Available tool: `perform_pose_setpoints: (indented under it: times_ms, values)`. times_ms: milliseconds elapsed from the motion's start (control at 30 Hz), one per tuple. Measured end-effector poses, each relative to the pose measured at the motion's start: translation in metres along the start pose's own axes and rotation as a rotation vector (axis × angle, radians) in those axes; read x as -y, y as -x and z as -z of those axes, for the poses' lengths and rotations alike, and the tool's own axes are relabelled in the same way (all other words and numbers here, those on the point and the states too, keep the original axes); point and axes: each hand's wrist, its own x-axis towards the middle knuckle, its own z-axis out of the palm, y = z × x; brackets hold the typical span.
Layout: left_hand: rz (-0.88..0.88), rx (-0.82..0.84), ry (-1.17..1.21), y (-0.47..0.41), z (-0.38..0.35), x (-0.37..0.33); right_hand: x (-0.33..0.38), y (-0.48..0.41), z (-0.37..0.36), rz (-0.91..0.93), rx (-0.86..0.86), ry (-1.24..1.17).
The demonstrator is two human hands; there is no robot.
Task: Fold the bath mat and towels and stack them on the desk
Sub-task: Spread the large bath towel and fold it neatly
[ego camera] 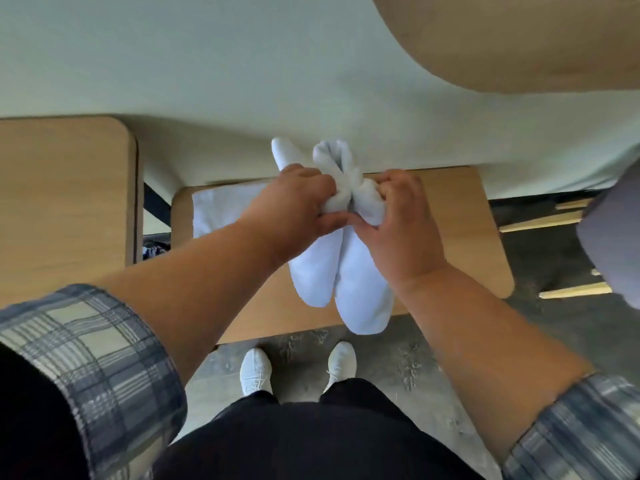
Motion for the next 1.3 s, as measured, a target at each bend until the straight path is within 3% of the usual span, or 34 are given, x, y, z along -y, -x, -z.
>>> perform_pose_setpoints:
  times_ms: [267, 700, 967, 1133, 1300]
  values:
    - [-0.008, -0.163, -0.124, 0.008, 0.113, -0.07, 0.065, -0.04, 0.067, 0.307, 0.105, -0.259]
    - [0.277, -0.511, -0.306, 0.109, 0.212, -0.131, 0.2, -0.036, 0.086, 0.645, 0.06, -0.491]
    - [0.38, -0.609, -0.431, 0.233, 0.293, -0.114, 0.336, 0.018, 0.055, 0.708, 0.088, -0.505]
    - [0.392, -0.546, -0.494, 0.324, 0.347, -0.086, 0.427, 0.072, 0.012, 0.718, -0.009, -0.503]
    - [0.399, -0.522, -0.514, 0.403, 0.389, -0.048, 0.503, 0.118, -0.034, 0.706, -0.002, -0.497]
